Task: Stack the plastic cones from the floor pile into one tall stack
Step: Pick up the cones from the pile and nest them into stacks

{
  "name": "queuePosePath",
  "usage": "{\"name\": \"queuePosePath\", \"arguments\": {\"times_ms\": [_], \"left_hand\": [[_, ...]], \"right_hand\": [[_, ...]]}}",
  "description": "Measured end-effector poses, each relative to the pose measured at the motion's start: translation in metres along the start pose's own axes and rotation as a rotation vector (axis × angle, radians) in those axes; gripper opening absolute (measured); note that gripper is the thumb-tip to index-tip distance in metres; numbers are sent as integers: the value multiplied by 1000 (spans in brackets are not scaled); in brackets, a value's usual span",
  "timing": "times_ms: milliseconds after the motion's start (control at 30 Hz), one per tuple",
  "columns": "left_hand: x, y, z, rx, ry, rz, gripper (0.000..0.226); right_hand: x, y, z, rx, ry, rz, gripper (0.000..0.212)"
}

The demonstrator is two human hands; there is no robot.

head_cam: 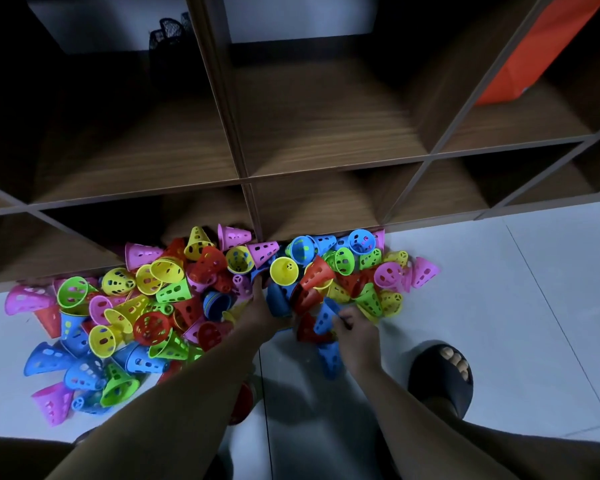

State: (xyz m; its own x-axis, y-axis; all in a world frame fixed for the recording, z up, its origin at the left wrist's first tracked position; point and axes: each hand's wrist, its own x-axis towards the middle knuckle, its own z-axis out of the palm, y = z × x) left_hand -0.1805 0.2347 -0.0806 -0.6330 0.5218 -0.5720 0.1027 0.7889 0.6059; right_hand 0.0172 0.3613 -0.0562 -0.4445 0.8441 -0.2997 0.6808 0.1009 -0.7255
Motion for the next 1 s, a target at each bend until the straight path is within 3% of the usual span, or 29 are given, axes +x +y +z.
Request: {"name": "queuePosePath", "arguments": {"times_ms": [100, 233, 300, 367, 400, 467, 567, 733, 867, 1000], "left_hand": [[-4, -6, 9, -171, 8, -96, 144], [-4, -4, 14, -356, -58, -289, 104], [14, -30, 27, -381, -86, -308, 114], [27, -56, 42, -378, -77, -292, 104], [24, -56, 42, -348, -50, -265, 98], [-3, -30, 26, -221, -24, -214, 107], [-19, -16, 19, 1, -17, -131, 98], [-23, -18, 15, 93, -6, -93, 87], [-22, -22, 14, 123, -5, -98, 94], [-24, -25, 10, 103, 45, -121, 90]], "right_hand": [[-5, -5, 0, 7, 11, 14, 11], [-7, -11, 0, 73, 71, 49, 16], [-4, -14, 0, 117, 78, 97, 19], [-2, -21, 1, 235, 39, 202, 23], [-1, -26, 1, 345, 4, 269, 25], [3, -34, 4, 549, -91, 409, 25], [6, -43, 12, 636, -238, 498, 21], [9, -49, 29, 656, -337, 580, 18], [10, -54, 41, 632, -414, 660, 15], [8, -58, 51, 570, -493, 768, 24]]}}
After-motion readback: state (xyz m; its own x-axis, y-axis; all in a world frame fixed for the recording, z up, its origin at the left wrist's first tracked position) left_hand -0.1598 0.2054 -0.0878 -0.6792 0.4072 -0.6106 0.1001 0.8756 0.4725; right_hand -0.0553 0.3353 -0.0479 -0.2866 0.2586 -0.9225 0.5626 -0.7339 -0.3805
